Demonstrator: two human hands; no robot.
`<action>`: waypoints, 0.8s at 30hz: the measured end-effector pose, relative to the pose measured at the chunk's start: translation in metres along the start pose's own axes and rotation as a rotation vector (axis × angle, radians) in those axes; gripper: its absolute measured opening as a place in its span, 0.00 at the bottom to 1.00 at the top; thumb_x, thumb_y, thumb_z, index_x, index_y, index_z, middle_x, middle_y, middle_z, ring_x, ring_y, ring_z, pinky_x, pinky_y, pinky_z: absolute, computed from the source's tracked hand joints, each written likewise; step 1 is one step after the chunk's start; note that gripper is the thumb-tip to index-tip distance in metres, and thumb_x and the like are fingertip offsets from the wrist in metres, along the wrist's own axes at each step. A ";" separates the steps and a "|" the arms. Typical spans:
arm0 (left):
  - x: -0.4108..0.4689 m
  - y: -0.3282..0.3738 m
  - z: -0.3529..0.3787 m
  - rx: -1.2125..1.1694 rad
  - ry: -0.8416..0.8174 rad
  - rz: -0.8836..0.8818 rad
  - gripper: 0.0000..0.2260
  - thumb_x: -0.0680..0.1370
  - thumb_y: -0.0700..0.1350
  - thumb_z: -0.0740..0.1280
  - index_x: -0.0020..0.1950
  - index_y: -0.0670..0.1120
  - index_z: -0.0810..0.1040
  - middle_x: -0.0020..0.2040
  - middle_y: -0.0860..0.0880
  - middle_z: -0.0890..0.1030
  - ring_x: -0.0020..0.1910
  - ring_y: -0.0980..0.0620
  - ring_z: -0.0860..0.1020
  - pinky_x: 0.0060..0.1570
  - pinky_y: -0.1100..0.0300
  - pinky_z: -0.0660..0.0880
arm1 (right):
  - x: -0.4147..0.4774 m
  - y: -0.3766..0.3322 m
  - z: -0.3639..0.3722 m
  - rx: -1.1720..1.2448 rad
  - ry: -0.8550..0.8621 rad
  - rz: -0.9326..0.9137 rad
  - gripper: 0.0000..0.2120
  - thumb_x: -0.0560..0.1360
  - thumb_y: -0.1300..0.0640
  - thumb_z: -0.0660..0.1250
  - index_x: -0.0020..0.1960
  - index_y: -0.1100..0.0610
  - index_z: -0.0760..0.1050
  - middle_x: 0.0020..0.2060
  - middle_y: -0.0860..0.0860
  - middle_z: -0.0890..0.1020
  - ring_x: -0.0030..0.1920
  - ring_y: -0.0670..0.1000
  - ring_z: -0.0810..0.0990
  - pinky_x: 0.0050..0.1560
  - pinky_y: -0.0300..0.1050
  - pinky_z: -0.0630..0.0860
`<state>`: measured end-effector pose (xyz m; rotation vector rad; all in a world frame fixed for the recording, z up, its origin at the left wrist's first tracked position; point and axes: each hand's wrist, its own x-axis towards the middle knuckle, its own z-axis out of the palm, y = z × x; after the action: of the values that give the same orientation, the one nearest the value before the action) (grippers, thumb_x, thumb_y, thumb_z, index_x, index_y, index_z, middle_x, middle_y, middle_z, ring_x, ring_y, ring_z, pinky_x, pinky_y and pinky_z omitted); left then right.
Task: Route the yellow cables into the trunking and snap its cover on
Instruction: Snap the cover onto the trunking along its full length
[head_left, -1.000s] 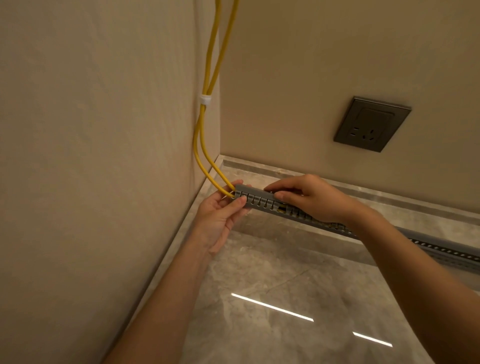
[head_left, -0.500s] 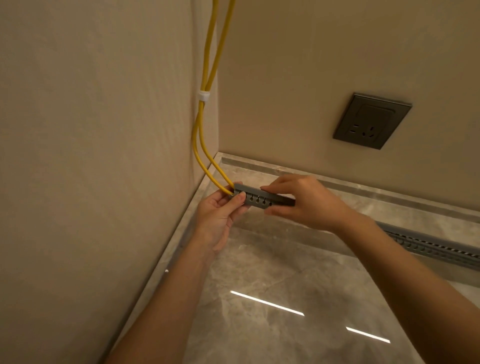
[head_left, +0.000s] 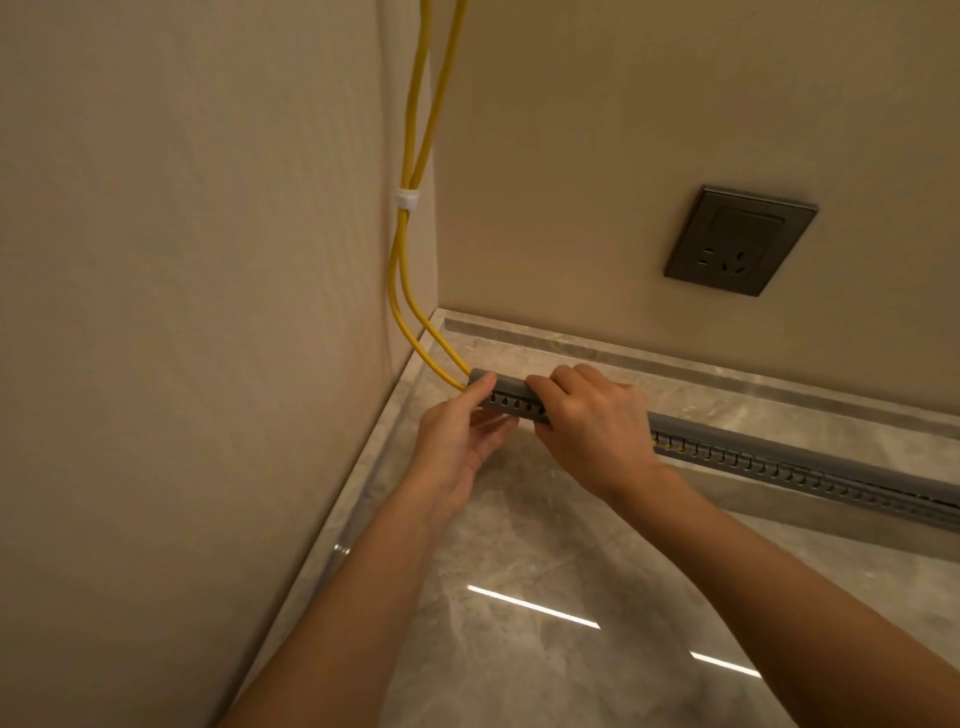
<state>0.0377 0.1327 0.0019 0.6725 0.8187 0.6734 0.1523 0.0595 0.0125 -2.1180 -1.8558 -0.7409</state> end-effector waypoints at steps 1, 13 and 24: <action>0.000 0.002 0.002 0.110 0.053 -0.052 0.13 0.76 0.51 0.67 0.50 0.41 0.78 0.42 0.44 0.78 0.41 0.48 0.79 0.34 0.60 0.79 | -0.001 0.000 0.001 0.001 0.021 -0.006 0.10 0.60 0.63 0.76 0.41 0.58 0.81 0.30 0.52 0.79 0.28 0.53 0.76 0.23 0.37 0.62; 0.008 -0.009 0.019 0.389 0.350 0.081 0.14 0.73 0.53 0.64 0.31 0.46 0.71 0.28 0.50 0.68 0.26 0.52 0.65 0.26 0.60 0.61 | -0.005 0.000 0.015 0.093 0.058 0.013 0.09 0.59 0.64 0.74 0.39 0.59 0.80 0.29 0.52 0.79 0.28 0.53 0.76 0.21 0.42 0.71; 0.013 -0.011 0.012 0.438 0.321 0.064 0.13 0.73 0.52 0.64 0.35 0.45 0.71 0.30 0.50 0.68 0.27 0.52 0.64 0.27 0.60 0.62 | 0.000 0.002 0.009 0.116 -0.023 -0.030 0.10 0.54 0.62 0.77 0.34 0.58 0.79 0.25 0.51 0.77 0.23 0.53 0.75 0.22 0.37 0.62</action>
<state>0.0571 0.1322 -0.0056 1.0040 1.2665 0.6743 0.1558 0.0635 0.0056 -2.0397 -1.8974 -0.6012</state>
